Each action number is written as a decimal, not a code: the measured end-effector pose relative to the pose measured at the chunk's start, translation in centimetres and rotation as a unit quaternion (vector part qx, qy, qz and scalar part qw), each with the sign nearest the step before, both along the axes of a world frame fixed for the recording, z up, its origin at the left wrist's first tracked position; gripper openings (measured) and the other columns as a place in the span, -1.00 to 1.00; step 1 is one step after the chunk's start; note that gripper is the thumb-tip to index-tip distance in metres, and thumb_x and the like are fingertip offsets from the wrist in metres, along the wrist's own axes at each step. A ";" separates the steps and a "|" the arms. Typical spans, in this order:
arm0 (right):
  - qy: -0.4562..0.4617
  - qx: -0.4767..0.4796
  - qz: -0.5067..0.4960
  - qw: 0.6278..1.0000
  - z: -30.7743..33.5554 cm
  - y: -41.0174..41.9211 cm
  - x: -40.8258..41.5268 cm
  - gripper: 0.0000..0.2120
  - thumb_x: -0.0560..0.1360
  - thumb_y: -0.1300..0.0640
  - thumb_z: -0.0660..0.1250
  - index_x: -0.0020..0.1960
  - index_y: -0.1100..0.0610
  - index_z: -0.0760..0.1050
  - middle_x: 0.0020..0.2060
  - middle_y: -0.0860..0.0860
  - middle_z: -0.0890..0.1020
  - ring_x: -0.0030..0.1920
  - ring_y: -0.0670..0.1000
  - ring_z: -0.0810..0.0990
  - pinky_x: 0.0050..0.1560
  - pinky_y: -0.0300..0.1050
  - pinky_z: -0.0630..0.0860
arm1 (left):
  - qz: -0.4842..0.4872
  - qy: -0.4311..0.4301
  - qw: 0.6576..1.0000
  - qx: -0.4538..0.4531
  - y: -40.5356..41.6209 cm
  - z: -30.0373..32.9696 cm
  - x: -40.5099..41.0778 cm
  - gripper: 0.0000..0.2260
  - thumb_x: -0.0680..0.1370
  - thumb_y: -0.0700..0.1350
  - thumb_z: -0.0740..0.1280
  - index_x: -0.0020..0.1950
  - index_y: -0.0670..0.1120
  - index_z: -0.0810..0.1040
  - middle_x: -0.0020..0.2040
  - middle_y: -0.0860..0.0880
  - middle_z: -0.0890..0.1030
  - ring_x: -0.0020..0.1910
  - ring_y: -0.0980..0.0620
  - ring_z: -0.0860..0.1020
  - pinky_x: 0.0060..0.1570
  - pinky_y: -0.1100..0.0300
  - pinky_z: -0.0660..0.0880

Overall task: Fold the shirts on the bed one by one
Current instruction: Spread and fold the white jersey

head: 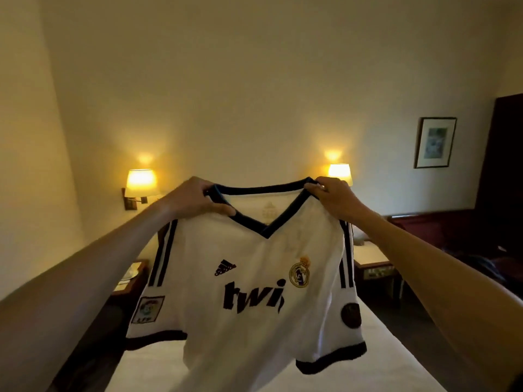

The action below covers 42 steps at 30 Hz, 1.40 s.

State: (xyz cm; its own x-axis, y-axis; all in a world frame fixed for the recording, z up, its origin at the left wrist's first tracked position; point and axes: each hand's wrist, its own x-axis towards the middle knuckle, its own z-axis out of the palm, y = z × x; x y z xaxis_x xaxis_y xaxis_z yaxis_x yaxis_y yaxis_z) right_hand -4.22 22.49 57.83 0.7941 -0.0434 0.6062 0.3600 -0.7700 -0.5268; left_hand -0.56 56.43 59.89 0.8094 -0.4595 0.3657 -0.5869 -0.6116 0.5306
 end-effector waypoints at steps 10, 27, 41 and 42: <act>0.133 -0.073 0.092 0.984 4.4 0.9 -1.1 -0.72 0.37 -0.13 0.52 -0.09 0.05 0.63 -0.25 -0.03 0.68 -0.23 -0.04 0.67 -0.27 -0.24 0.58 | 0.131 -0.043 0.977 -0.161 3.9 2.1 -2.2 -0.62 0.34 0.26 0.54 -0.28 -0.07 0.67 -0.33 0.04 0.66 -0.33 0.01 0.62 -0.33 0.18 0.46; -0.005 0.006 0.028 1.000 6.2 -1.7 -0.8 -0.68 0.59 -0.09 0.28 -0.06 0.18 0.55 -0.19 0.07 0.58 -0.18 0.03 0.52 -0.19 -0.13 0.42 | 0.130 -0.039 0.960 -0.247 1.0 4.6 -3.5 -0.86 0.56 -0.04 0.41 -0.20 0.03 0.65 -0.20 0.00 0.62 -0.21 0.03 0.56 -0.24 0.20 0.44; -0.053 -0.030 0.002 0.998 5.3 -3.8 -0.7 -0.67 0.54 0.07 0.41 -0.29 0.29 0.56 -0.43 0.15 0.50 -0.38 0.02 0.40 -0.28 -0.20 0.33 | 0.191 -0.059 0.947 -0.251 0.8 5.0 -3.6 -0.68 0.27 0.02 0.66 -0.25 -0.14 0.63 -0.30 0.00 0.56 -0.30 0.04 0.48 -0.28 0.19 0.38; -0.053 -0.020 0.010 0.998 5.3 -3.9 -0.8 -0.70 0.56 0.06 0.37 -0.25 0.25 0.59 -0.40 0.16 0.53 -0.36 0.04 0.43 -0.28 -0.16 0.35 | 0.176 -0.055 0.950 -0.254 0.9 5.1 -3.7 -0.71 0.27 0.03 0.66 -0.25 -0.12 0.65 -0.31 0.02 0.57 -0.31 0.06 0.50 -0.30 0.22 0.40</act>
State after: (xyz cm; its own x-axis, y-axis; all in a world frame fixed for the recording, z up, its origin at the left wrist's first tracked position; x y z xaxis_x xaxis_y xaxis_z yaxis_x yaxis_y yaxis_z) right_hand -5.07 18.58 63.11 0.7260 -0.0026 0.6877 0.4271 -0.7821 -0.4538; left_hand -4.30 57.28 64.98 0.8237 0.0903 0.5597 -0.4632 -0.4622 0.7562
